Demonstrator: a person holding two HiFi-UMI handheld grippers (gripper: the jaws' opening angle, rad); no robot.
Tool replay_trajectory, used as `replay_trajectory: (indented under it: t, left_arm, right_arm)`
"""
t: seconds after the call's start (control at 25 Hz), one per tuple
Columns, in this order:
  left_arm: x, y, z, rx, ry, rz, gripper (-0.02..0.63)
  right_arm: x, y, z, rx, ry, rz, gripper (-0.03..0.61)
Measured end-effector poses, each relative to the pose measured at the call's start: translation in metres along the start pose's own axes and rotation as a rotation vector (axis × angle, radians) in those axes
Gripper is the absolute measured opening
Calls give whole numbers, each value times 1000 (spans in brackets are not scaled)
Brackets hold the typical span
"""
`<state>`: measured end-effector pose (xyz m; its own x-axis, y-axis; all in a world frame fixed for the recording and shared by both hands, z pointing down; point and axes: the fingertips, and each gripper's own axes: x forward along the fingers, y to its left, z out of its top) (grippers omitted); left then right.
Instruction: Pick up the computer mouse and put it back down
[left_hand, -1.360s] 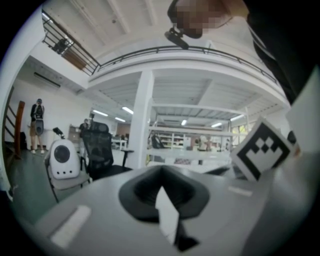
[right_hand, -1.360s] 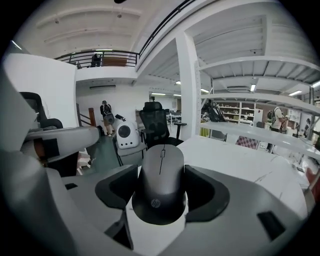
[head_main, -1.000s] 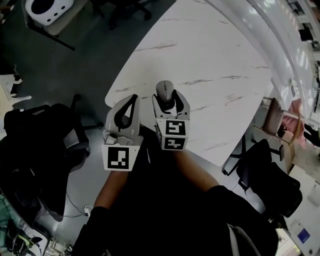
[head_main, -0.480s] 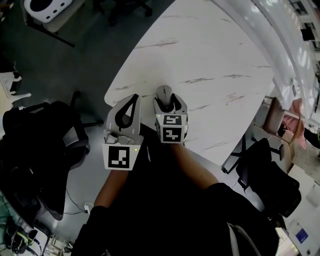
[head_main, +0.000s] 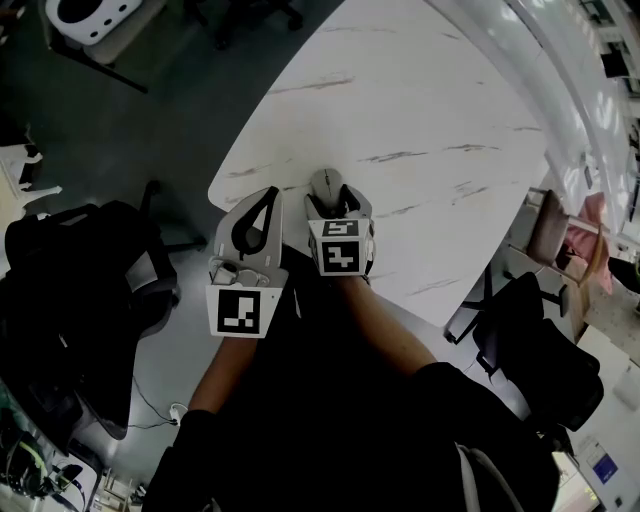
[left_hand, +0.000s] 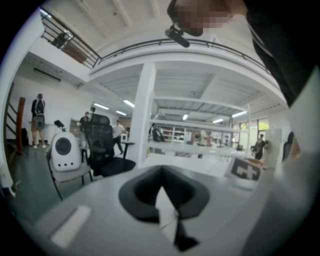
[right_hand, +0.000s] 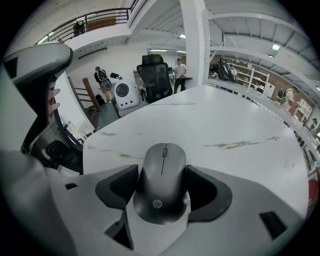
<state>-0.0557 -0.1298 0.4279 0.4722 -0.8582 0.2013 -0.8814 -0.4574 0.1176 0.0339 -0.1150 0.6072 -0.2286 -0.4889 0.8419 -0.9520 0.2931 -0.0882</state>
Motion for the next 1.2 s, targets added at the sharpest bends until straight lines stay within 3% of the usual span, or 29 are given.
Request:
replay_trajectory:
  t: [0.32,0.68,0.72,0.8,0.92,1.2]
  left_arm:
    - [-7,-9,9,2,-17,-26,8]
    - [-17,-27,33,29,-46,-61,8]
    - [-18,-29,36,39,-46,-62,8]
    - [-20,-32,45,46,-70,-64,8]
    - [-22,-35,55,72,-90,-72,8]
    - [-27,-45,92,89,-145,-67,8]
  right_arm:
    - [-17,-12,8,-4,-46,-37,275]
    - [-88,-25,56,-8,-293,-83,267]
    - [-97,-27,60,-11,-321,-94,250]
    - [-115,-30,69,-23,-377,-126,129]
    - [-141,-33,84,-35,-462,-162,62]
    - [-217,-34,127,-49,-682,-172,20]
